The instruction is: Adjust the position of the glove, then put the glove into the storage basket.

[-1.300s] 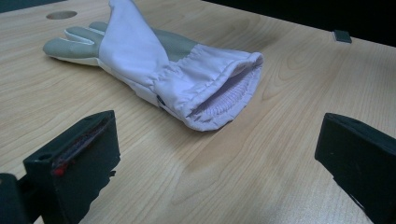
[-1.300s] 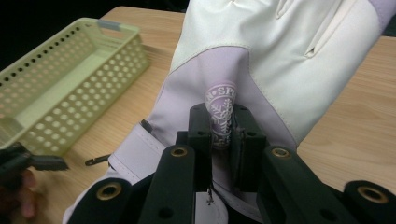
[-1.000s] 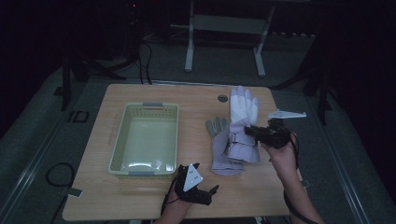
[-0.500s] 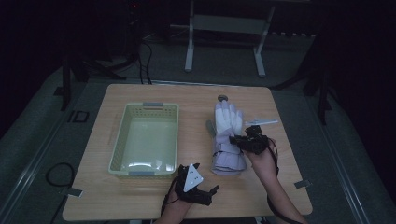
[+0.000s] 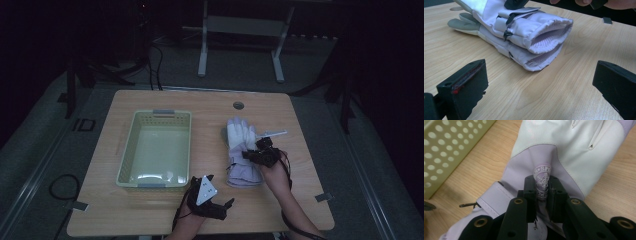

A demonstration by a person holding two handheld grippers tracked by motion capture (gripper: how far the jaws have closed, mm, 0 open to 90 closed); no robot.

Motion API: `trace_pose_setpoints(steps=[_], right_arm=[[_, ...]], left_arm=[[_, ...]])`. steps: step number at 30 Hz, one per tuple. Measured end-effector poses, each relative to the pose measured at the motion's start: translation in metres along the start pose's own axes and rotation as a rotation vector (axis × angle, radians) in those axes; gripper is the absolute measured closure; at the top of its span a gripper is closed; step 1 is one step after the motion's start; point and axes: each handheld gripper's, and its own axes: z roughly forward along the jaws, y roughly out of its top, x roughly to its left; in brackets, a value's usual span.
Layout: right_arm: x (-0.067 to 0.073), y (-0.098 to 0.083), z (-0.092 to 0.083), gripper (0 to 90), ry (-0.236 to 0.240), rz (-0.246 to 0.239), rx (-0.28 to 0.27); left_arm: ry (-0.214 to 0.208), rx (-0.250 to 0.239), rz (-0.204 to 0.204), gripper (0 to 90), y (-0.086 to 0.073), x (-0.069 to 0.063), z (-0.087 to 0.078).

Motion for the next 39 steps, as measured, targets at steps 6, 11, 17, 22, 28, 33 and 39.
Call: trace_pose_setpoints(steps=[6, 11, 17, 22, 28, 33, 39], right_arm=[[-0.001, 0.002, -0.002, 77.6, 0.012, -0.095, 0.051], [-0.001, 0.002, -0.004, 70.6, 0.036, -0.110, 0.046], [0.002, 0.002, -0.013, 36.2, 0.056, -0.144, -0.065], [-0.001, 0.001, -0.021, 16.7, 0.074, -0.160, -0.129], [-0.013, -0.003, -0.028, 14.7, 0.112, -0.133, -0.178], [-0.020, -0.008, -0.035, 16.0, 0.094, -0.234, -0.241], [-0.029, -0.009, -0.045, 14.7, 0.112, -0.265, -0.225]], left_arm=[[-0.003, -0.002, 0.003, 0.2, 0.000, 0.000, 0.000], [-0.004, 0.001, -0.008, 0.2, 0.000, 0.001, 0.000], [0.024, -0.018, -0.029, 0.2, -0.001, 0.003, -0.002], [0.020, -0.017, -0.038, 0.2, -0.001, 0.004, -0.001], [0.001, -0.022, -0.070, 0.2, -0.001, 0.006, -0.001], [-0.016, -0.017, -0.073, 0.2, 0.000, 0.008, -0.001], [-0.095, 0.031, -0.074, 0.2, 0.010, 0.005, 0.002]])
